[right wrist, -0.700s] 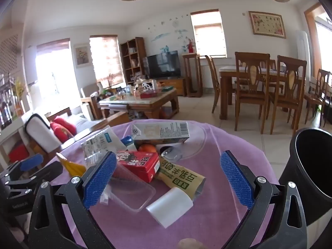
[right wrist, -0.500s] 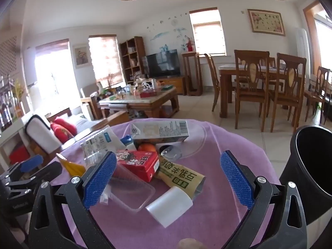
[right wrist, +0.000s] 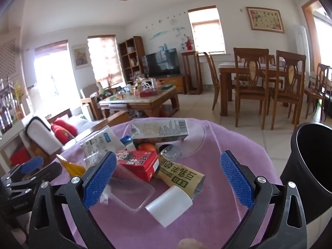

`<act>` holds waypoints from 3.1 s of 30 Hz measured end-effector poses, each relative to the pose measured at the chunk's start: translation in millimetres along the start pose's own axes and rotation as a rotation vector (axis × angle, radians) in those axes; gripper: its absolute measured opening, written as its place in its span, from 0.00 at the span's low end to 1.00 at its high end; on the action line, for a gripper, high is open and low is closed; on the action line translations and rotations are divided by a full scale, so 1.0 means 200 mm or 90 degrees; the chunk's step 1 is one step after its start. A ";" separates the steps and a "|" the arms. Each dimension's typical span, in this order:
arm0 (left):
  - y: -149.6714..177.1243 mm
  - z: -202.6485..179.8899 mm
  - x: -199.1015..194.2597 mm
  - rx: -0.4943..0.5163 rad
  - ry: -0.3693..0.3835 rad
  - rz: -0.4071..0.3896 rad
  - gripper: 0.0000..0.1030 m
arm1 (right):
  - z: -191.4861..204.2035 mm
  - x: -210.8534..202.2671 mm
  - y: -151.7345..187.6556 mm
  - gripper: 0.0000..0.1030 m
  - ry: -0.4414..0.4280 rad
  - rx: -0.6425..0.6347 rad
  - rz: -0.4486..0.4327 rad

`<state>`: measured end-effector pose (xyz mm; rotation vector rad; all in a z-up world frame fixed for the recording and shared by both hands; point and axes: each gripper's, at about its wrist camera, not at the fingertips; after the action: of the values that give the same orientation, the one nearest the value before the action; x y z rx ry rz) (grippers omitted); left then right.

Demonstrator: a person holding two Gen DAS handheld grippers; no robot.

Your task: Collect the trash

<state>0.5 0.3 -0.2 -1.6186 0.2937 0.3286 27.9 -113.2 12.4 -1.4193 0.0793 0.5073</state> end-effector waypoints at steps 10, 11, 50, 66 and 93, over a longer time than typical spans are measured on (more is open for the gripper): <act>0.01 0.02 0.01 -0.001 0.000 0.001 0.95 | 0.00 0.00 0.00 0.96 -0.001 0.003 0.002; 0.01 0.02 0.01 -0.001 0.000 0.001 0.95 | -0.01 0.01 0.00 0.96 0.000 0.003 0.002; 0.01 0.02 0.01 -0.004 0.000 0.004 0.95 | -0.02 0.01 -0.01 0.96 -0.002 0.011 0.004; 0.01 0.02 0.01 -0.004 0.000 0.005 0.95 | -0.02 0.01 -0.01 0.96 -0.003 0.013 0.005; -0.25 0.38 0.52 -0.174 0.150 0.193 0.95 | -0.06 0.53 -0.40 0.96 -0.143 0.045 0.179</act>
<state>113.6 80.5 1.7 -1.8879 0.7033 0.4216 156.9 -99.5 47.2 -1.2804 0.1163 0.8851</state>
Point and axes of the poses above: each gripper's, at about its wrist camera, not at the fingertips, and x roughly the way its jaws point, z to its left, y to its underside, and after that the axes turned 4 degrees about -z, right-handed
